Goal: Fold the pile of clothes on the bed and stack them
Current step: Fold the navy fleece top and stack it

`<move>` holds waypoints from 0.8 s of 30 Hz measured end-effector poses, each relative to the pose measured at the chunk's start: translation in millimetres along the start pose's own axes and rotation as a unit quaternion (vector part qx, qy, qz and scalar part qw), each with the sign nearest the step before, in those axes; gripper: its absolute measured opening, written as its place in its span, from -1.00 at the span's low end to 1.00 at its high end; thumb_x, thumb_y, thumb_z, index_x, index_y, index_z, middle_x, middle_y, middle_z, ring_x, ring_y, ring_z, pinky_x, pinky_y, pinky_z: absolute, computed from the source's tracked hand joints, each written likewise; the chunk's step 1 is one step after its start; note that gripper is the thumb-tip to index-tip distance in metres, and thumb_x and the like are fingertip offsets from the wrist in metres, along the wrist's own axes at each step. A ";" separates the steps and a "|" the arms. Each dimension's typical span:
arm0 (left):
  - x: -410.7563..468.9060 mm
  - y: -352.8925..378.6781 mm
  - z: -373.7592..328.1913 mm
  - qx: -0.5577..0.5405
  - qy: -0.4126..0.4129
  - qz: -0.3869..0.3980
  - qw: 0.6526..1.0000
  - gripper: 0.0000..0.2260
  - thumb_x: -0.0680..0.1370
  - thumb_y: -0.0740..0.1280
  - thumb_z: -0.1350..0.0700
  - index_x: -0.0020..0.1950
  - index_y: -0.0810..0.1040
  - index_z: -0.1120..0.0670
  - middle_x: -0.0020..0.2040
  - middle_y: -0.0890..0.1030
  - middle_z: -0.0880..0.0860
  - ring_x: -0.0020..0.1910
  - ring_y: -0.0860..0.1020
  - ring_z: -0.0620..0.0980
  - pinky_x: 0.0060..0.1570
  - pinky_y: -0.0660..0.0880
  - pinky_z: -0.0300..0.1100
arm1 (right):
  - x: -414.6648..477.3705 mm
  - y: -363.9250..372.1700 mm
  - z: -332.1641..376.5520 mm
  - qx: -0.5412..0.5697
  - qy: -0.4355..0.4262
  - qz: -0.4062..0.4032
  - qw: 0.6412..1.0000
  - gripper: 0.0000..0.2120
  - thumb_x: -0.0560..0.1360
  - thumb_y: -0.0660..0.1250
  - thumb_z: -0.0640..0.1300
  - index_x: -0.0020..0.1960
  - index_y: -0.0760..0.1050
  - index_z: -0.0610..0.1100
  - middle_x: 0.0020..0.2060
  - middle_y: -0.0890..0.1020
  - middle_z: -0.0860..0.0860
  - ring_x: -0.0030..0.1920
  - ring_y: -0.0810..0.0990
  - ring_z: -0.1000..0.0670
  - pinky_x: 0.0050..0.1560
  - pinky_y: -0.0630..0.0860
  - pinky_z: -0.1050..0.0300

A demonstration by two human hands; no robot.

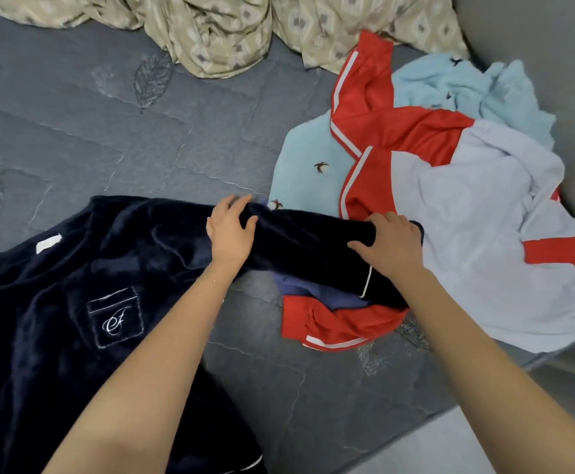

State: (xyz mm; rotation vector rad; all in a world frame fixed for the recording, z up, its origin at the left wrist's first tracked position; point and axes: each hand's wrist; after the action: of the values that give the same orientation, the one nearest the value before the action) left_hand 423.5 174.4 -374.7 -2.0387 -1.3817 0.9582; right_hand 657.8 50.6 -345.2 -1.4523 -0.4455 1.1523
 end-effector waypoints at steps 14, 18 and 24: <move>-90.0 -33.4 16.0 -0.286 0.004 0.028 0.958 -0.91 0.60 0.32 0.17 -0.08 0.57 0.13 -0.11 0.54 0.01 -0.10 0.52 -0.05 0.01 0.46 -0.17 | -40.3 25.0 150.6 0.337 0.052 0.002 0.940 -0.59 0.54 0.33 0.08 -0.37 0.25 -0.03 -0.40 0.41 0.03 -0.25 0.43 -0.03 -0.22 0.22 0.13; -95.6 -77.9 61.8 -0.363 -0.025 0.109 0.925 -0.91 0.57 0.36 0.02 -0.08 0.49 -0.02 -0.14 0.53 -0.11 -0.13 0.48 -0.16 -0.05 0.41 -0.26 | -55.0 35.8 209.9 0.418 0.076 0.037 0.904 -0.61 0.57 0.28 0.09 -0.35 0.29 -0.04 -0.41 0.41 0.07 -0.34 0.40 0.07 -0.22 0.23 0.19; -111.0 -133.4 142.3 -0.266 -0.015 0.165 0.950 -0.23 0.42 0.52 0.20 0.47 0.14 -0.05 0.27 0.39 -0.09 0.24 0.43 -0.22 0.19 0.39 -0.42 | -91.6 56.5 294.8 0.629 0.099 0.209 0.742 -0.79 0.67 0.11 -0.12 0.28 0.35 -0.11 0.05 0.60 -0.09 -0.14 0.65 0.02 -0.24 0.57 0.21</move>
State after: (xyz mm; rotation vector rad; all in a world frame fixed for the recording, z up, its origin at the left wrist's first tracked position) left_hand 208.6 121.5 -337.2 -2.7349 -1.4566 0.8052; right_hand 353.0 118.8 -314.6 -0.4070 0.7810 1.1983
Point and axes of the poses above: each hand's wrist, its own x-axis towards the middle knuckle, its own y-axis out of the palm, z = x × y
